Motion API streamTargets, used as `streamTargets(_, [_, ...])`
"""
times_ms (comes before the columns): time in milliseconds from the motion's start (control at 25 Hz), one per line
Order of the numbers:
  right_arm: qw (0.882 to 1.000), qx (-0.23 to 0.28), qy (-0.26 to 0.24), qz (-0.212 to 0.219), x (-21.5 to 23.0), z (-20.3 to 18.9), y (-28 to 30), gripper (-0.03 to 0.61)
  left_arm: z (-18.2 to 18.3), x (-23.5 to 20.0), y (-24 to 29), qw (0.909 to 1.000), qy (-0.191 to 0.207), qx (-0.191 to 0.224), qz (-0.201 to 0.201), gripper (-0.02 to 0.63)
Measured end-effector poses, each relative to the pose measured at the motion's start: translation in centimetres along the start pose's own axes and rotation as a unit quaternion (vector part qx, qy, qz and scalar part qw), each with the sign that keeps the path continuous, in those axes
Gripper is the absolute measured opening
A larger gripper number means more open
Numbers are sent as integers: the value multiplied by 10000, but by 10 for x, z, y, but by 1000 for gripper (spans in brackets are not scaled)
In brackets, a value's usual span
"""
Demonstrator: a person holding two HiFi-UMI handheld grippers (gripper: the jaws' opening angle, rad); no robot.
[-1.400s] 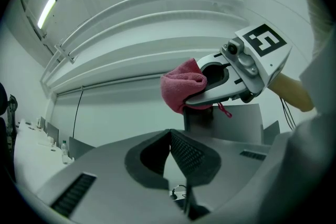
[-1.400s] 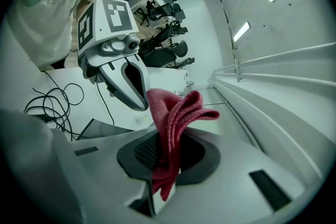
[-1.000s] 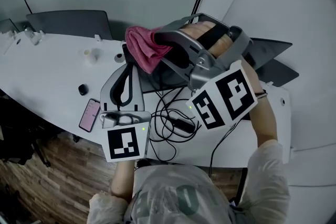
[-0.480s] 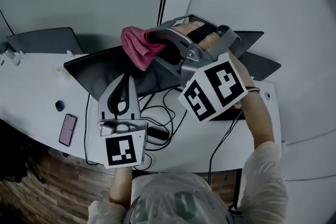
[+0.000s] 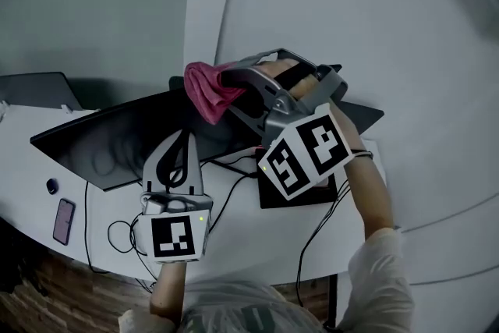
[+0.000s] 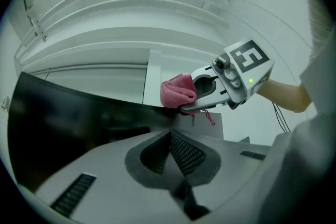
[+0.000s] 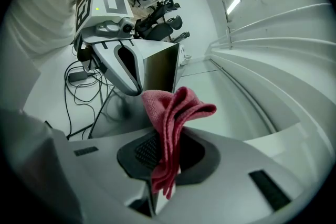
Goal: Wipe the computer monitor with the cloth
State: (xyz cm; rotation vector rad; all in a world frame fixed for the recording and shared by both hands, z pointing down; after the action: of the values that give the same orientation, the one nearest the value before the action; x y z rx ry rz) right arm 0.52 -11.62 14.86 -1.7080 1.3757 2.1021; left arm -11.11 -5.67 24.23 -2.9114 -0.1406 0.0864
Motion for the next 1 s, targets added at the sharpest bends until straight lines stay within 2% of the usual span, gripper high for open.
streamTargets(160, [9997, -239, 108, 27, -12, -32, -1, 54, -10, 31, 29, 9992, -245, 34, -322, 15])
streamTargets(320, [9987, -394, 332, -14, -27, -86, -26, 54, -4, 92, 56, 9970, -377, 175, -657, 15])
streamTargets(480, [9961, -656, 583, -28, -38, -142, -53, 54, -3, 144, 80, 9939, -442, 126, -1000, 15])
streamTargets(720, [9904, -1192, 706, -14, -37, -154, -62, 54, -6, 156, 84, 9868, -833, 291, -1360, 15])
streamTargets(880, [9874, -1223, 1007, -39, -47, -199, -79, 54, -8, 195, 102, 9858, -684, 199, -1520, 15])
streamTargets(1000, [9847, -1229, 1235, -3, -50, -218, -85, 54, -11, 204, 107, 9857, -592, 178, -1568, 15])
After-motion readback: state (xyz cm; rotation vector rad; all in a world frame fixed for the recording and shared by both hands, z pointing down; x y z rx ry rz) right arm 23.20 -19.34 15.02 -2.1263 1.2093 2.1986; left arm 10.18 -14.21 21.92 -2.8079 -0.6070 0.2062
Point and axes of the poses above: the fingertips, and each gripper's own axes: y forward along the fingers, x to its right, z out of its top, the point moved 9 cm from there along -y, backward along the fingers, and after that the axes turned 12 degrees about z, right-handed, at the moved point
